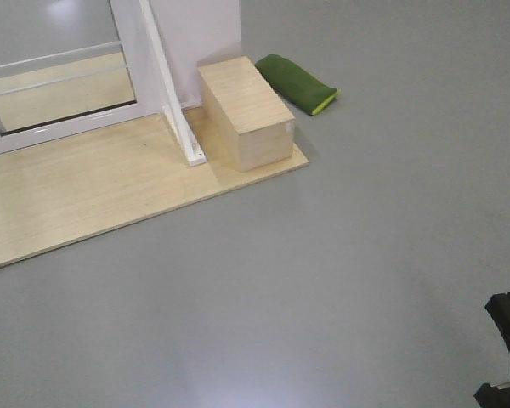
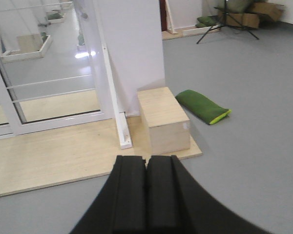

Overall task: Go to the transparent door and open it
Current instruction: 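Turn and drive the base up to the white-framed sliding glass door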

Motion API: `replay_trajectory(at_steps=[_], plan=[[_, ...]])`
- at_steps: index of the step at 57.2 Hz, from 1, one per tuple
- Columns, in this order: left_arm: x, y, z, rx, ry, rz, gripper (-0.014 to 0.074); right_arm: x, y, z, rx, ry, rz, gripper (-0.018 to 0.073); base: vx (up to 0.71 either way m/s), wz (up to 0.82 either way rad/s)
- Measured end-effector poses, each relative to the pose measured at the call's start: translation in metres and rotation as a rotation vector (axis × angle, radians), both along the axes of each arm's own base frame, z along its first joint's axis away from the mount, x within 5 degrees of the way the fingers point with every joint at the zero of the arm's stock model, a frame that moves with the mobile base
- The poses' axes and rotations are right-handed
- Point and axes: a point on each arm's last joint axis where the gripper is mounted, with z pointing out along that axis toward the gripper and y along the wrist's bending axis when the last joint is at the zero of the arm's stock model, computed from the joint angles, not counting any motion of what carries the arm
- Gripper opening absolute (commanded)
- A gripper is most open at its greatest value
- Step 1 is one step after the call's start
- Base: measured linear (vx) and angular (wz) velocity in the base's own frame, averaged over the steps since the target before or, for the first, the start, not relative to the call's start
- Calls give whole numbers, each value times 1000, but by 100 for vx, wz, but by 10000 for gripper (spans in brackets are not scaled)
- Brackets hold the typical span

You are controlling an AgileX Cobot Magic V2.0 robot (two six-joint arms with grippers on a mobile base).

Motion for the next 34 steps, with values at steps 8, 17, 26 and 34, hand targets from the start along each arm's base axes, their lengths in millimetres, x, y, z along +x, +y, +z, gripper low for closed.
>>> replay_trajectory(at_steps=[8, 17, 26, 34], plan=[[0, 0, 0, 0, 0, 0, -6, 0, 0, 0, 0, 0, 0, -6, 53, 54], [0, 0, 0, 0, 0, 0, -6, 0, 0, 0, 0, 0, 0, -6, 53, 56], [0, 0, 0, 0, 0, 0, -6, 0, 0, 0, 0, 0, 0, -6, 53, 58], [0, 0, 0, 0, 0, 0, -6, 0, 0, 0, 0, 0, 0, -6, 53, 58]])
